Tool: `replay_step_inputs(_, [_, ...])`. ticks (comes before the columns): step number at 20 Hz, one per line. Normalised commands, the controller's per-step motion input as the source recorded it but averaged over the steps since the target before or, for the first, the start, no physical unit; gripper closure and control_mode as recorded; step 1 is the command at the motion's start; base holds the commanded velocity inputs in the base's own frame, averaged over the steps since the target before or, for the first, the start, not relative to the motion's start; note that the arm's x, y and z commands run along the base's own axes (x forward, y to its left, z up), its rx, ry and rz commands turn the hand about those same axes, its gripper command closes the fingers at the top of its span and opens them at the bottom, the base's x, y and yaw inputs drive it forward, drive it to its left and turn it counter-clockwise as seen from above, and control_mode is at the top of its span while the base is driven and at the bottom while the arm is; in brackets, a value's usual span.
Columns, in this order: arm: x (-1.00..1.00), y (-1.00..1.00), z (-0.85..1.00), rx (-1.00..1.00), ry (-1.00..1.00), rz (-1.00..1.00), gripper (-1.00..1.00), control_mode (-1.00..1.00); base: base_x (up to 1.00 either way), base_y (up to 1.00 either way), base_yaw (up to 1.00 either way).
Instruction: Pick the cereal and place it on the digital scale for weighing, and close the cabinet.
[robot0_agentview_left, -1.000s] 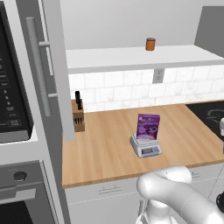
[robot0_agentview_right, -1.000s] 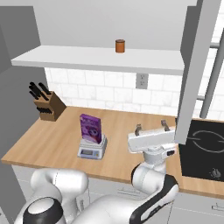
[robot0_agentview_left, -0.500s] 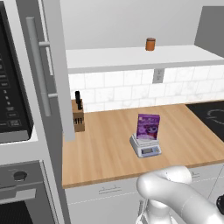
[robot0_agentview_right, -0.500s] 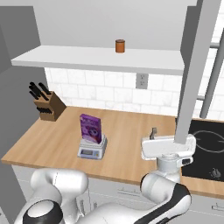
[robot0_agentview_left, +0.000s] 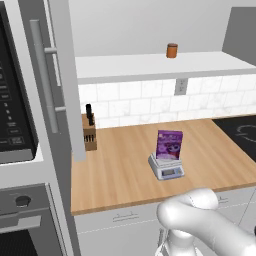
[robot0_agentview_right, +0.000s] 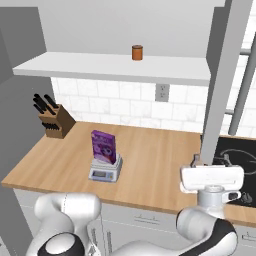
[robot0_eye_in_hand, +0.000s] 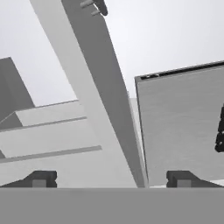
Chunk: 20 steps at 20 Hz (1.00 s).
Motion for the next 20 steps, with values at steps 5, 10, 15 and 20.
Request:
replay_step_inputs(5, [-0.01, -0.74, 0.0, 0.0, 0.38, -0.01, -1.0, -1.0, 0.0, 0.0, 0.0])
replay_step_inputs(10, [-0.2, -0.48, 0.2, 0.02, 0.16, -0.01, -1.0, -1.0, 0.0, 0.0, 0.0])
replay_step_inputs(15, [-0.48, -0.13, 0.55, 0.02, 0.0, 0.0, -1.0, -1.0, 0.0, 0.0, 0.0])
replay_step_inputs(20, [-0.19, 0.23, 0.9, -0.07, 0.04, 0.0, -1.0, -1.0, 0.0, 0.0, 0.0])
